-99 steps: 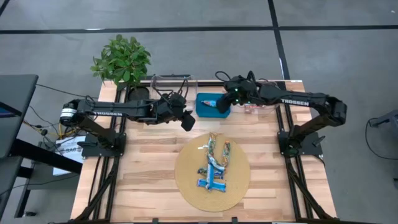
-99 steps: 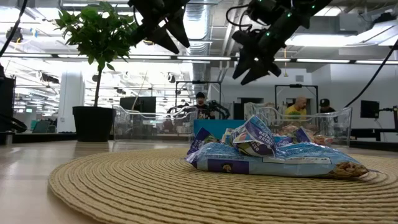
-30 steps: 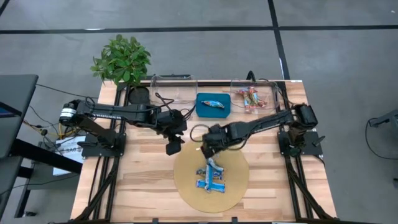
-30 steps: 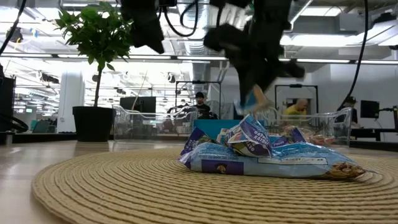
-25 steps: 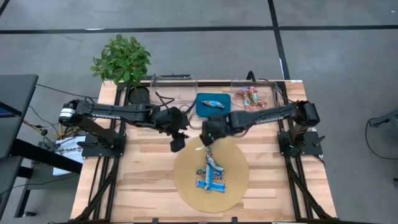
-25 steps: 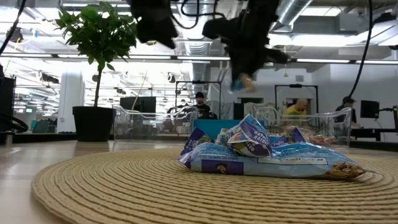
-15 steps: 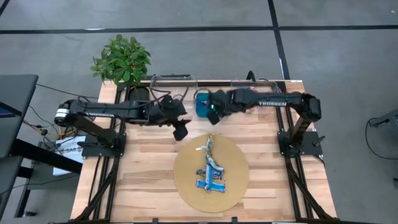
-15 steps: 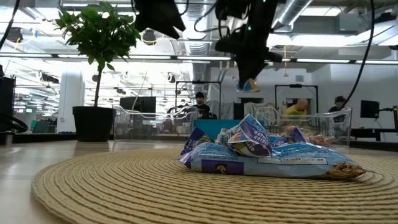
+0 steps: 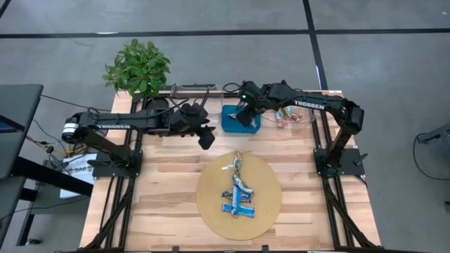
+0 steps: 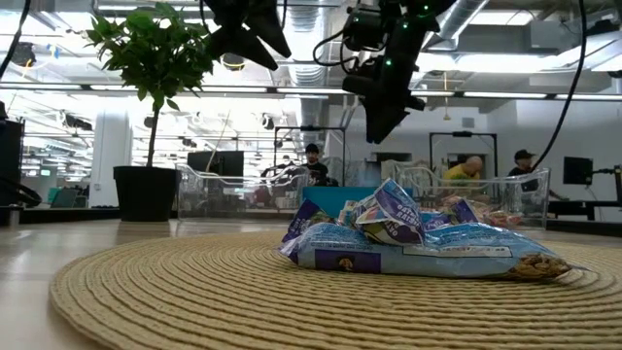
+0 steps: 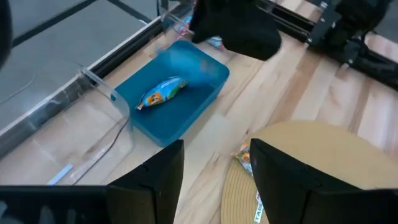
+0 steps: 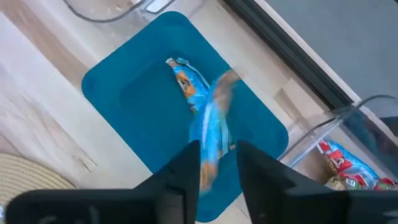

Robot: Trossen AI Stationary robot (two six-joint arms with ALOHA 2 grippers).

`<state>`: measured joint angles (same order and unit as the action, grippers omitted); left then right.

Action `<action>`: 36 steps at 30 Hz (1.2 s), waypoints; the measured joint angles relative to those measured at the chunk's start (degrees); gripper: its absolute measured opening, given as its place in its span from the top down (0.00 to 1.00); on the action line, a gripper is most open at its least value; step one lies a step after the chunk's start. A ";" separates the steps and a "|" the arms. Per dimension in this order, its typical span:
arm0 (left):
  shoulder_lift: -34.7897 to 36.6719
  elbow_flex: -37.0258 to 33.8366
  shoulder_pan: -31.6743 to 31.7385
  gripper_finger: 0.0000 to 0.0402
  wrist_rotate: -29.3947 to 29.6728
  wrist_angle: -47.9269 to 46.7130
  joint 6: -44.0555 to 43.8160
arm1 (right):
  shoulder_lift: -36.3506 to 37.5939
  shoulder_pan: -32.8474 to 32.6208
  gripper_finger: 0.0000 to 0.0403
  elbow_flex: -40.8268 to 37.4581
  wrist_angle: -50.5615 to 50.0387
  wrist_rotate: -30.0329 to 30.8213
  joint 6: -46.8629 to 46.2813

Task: Pick and place Granola Bars by type
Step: Put the orange granola bar into the blue bin

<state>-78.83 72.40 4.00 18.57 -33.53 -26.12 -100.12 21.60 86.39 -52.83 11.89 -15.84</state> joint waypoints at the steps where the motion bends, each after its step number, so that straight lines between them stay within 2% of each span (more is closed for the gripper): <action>1: 0.00 0.00 0.03 0.56 0.29 -0.01 -0.45 | 0.00 -0.03 0.73 0.00 -0.01 -0.01 0.70; 5: 0.00 0.00 -0.02 0.56 1.29 0.01 -0.97 | 0.00 -0.21 0.64 -0.02 -0.01 -0.20 0.77; 7: 0.00 0.00 -0.02 0.56 0.63 0.01 -0.99 | 0.00 -0.53 0.60 -0.02 -0.01 -2.23 -0.92; 11: 0.00 0.00 -0.02 0.56 -3.33 -0.21 -0.97 | 0.02 -2.09 0.56 -0.02 -0.05 -10.30 -3.80; 14: 0.00 0.00 -0.02 0.56 -7.85 -0.78 -0.36 | 0.02 -5.41 0.53 -0.02 -0.41 -12.98 -6.53; 19: 0.00 0.00 -0.27 0.56 -14.68 -4.59 1.80 | 0.02 -13.42 0.52 -0.04 -0.75 -13.04 -11.89; 22: 0.00 -0.02 -0.91 0.56 -16.40 -7.67 3.70 | 0.02 -18.93 0.52 -0.04 -0.75 -11.68 -15.49; 29: 0.00 -0.04 -3.07 0.56 -18.38 -10.56 8.40 | -0.59 -28.95 0.54 -0.04 -0.37 -10.02 -25.28; 36: -0.02 -0.04 -5.11 0.56 -18.44 -10.80 10.55 | -5.99 -35.49 0.54 -0.09 0.47 -10.56 -34.18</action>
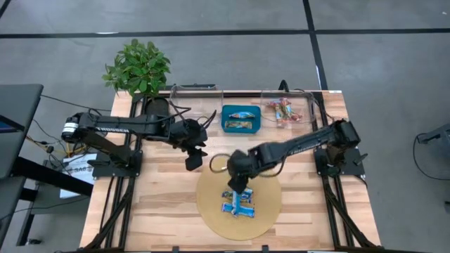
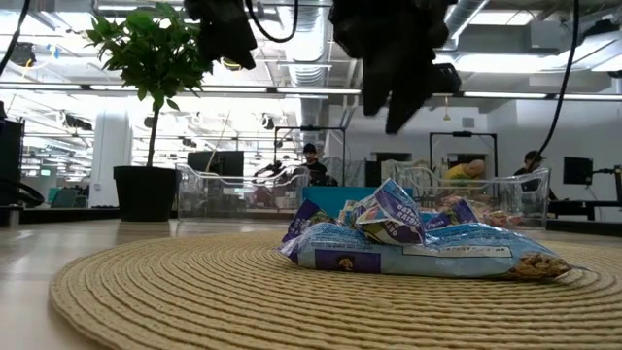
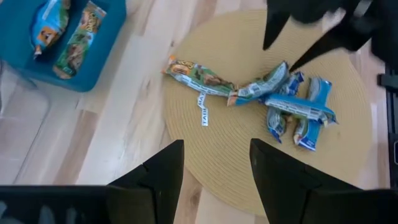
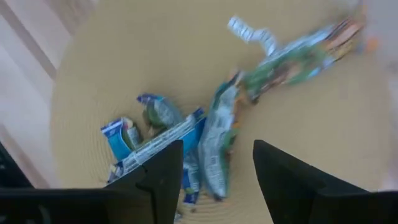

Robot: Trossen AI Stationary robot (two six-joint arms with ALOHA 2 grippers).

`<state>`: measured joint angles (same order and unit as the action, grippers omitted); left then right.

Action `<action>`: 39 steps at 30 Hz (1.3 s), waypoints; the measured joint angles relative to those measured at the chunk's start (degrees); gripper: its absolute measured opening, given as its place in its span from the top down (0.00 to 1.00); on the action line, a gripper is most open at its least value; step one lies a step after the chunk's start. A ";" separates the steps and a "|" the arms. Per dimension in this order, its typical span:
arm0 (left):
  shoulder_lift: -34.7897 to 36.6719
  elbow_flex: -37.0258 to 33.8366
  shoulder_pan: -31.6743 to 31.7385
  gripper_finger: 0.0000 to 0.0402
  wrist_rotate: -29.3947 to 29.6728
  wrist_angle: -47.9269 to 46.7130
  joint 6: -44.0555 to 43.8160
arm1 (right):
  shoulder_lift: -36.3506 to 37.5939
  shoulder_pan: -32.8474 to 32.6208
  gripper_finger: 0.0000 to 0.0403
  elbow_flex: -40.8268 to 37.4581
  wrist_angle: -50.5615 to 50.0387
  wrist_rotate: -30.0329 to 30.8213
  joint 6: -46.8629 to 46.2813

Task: Pick and place Granola Bars by type
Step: Put the orange granola bar into the blue bin

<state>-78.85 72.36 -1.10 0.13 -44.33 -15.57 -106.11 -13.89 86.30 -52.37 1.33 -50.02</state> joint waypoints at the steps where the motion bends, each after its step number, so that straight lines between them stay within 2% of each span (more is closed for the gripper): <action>1: 0.00 0.00 -0.28 0.56 -0.02 0.02 0.02 | -0.88 -0.68 0.54 0.00 0.50 -0.13 -1.11; 8: 0.00 0.00 -1.70 0.56 -0.08 -0.13 0.08 | -5.98 -3.46 0.54 -0.02 1.92 -0.84 -4.00; 20: 0.00 0.00 -2.08 0.56 -0.04 -0.41 0.33 | -13.23 -2.95 0.59 0.15 2.21 -3.23 -2.50; 24: -0.02 0.00 -2.08 0.56 0.03 -0.44 0.09 | -13.30 -2.86 0.67 0.11 2.11 -3.39 -2.17; 32: -0.02 0.00 -2.08 0.56 0.14 0.27 -1.52 | -11.69 -2.82 0.97 1.35 1.92 -2.65 -0.58; 39: 0.00 0.00 -2.10 0.56 1.00 3.06 -2.76 | -4.26 0.18 0.93 2.89 3.06 5.87 1.89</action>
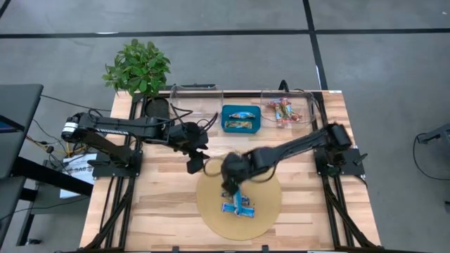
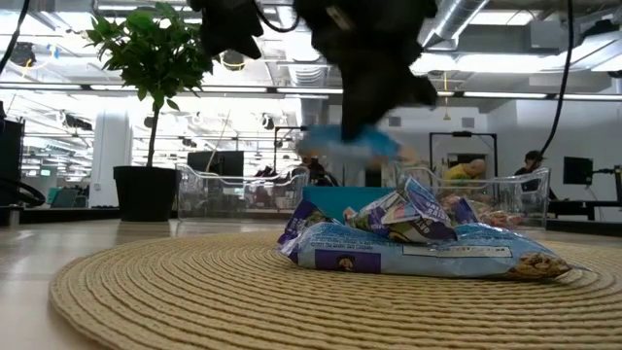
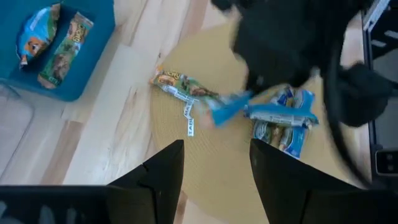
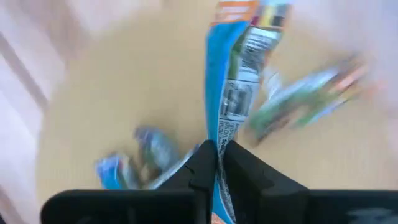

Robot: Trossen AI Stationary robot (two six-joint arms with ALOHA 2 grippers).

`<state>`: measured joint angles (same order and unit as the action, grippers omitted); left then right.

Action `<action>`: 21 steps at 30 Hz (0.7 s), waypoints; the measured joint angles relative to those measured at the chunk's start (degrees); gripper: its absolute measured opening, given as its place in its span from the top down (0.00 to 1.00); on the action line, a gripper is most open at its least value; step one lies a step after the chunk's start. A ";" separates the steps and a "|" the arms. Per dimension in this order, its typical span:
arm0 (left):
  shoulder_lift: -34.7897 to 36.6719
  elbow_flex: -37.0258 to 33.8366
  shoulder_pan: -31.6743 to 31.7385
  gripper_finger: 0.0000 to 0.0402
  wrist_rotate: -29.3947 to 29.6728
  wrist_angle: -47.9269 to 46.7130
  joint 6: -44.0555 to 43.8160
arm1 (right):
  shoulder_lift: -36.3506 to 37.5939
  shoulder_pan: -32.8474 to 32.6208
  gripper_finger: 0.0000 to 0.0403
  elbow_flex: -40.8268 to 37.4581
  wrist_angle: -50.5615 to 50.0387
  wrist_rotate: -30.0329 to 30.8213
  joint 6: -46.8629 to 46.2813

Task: Pick and place Granola Bars by type
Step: Put the orange granola bar into the blue bin

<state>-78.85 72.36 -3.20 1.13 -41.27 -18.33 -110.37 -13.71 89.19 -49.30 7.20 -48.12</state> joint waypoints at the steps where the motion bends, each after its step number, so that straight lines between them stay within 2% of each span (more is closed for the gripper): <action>1: 0.00 0.00 0.00 0.56 0.73 0.56 -0.24 | 1.54 0.94 0.93 0.00 0.32 1.46 0.55; 4: 0.00 0.00 0.00 0.56 4.27 1.80 -0.35 | 5.70 3.86 0.95 0.07 0.53 5.61 3.22; 7: 0.00 0.00 -0.02 0.56 11.14 2.76 -0.79 | 9.19 7.58 0.98 0.10 0.35 8.68 6.38; 11: 0.00 0.00 0.08 0.56 21.79 3.84 -1.96 | 11.91 13.76 0.99 0.11 -0.31 9.71 11.17; 13: 0.00 0.00 0.16 0.56 25.15 3.87 -2.38 | 12.24 17.06 0.98 0.09 -0.99 9.71 13.67; 21: 0.00 0.00 1.03 0.56 26.37 3.72 -4.55 | 11.05 28.33 0.98 -0.02 -1.50 8.08 22.76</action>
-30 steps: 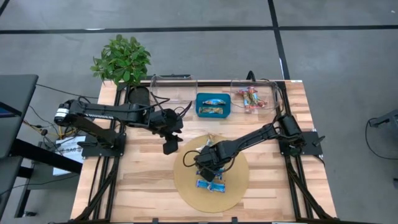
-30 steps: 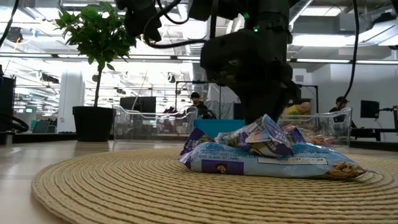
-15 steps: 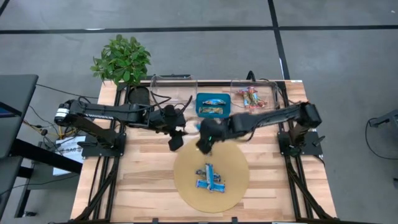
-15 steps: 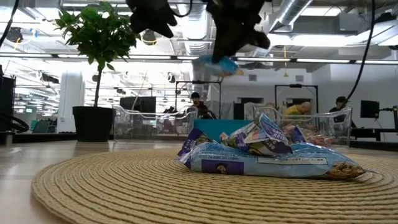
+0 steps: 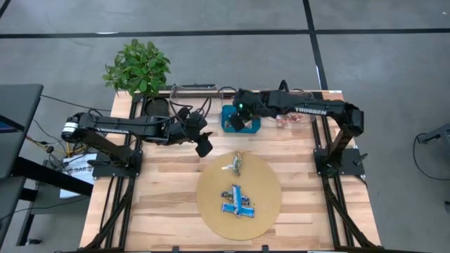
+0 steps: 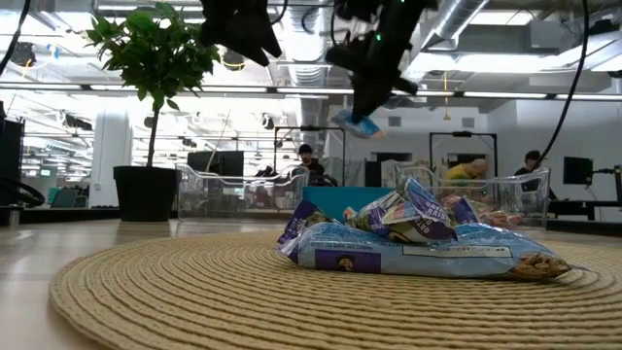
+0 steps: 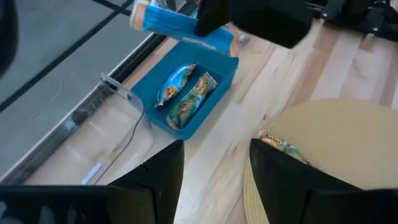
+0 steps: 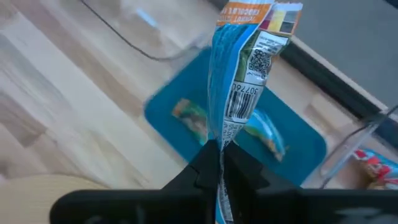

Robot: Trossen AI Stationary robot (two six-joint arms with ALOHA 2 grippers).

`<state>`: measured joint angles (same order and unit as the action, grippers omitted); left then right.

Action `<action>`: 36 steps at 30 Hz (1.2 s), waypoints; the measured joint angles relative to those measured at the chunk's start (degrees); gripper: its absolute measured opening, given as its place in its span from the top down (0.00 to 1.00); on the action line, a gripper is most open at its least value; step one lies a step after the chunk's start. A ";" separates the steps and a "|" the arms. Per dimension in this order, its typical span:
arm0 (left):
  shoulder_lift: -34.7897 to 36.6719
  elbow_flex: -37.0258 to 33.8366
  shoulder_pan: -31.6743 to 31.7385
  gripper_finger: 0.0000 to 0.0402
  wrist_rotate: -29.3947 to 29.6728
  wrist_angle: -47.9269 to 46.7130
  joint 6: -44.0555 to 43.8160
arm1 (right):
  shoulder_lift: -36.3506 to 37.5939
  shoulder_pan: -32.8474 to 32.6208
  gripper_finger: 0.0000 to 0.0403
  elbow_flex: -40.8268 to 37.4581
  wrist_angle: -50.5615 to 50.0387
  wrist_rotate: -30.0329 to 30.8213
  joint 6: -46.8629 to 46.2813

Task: Pick and place Granola Bars by type
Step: Put the orange granola bar into the blue bin

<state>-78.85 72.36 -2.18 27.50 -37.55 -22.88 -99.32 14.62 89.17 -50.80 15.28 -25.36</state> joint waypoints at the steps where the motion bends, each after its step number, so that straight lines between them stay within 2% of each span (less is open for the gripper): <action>1: 0.00 0.00 0.05 0.56 0.01 -0.01 -0.33 | -0.19 1.07 0.97 -0.03 -0.10 -0.69 1.32; 5: 0.00 0.00 0.02 0.56 -0.03 -0.16 -0.93 | -1.38 4.60 0.93 0.05 0.09 -3.57 4.54; 11: 0.00 0.00 0.02 0.56 0.52 -0.84 -4.57 | -3.16 8.10 0.76 -0.07 -0.16 -8.67 7.85; 18: 0.00 0.00 0.02 0.56 -0.33 -1.21 -5.44 | -3.34 7.95 0.58 0.02 0.72 -9.79 7.82; 21: 0.00 0.00 0.02 0.56 -2.77 -1.28 -5.29 | -2.92 6.59 0.54 0.02 0.47 -13.59 6.96; 24: 0.00 0.00 0.02 0.56 -6.03 -1.26 -2.63 | -2.90 4.45 0.51 0.02 -0.66 -16.62 3.51; 27: 0.00 0.00 0.02 0.56 -11.01 -1.26 1.28 | -2.90 1.43 0.50 0.02 -1.03 -16.69 -0.25; 36: 0.00 0.00 -0.06 0.56 -30.36 -2.83 10.58 | -2.91 -9.30 0.52 0.00 -0.58 -11.96 -14.44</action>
<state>-78.85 72.36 -2.24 -2.86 -40.38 -12.30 -102.23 5.32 89.17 -51.38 3.32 -39.80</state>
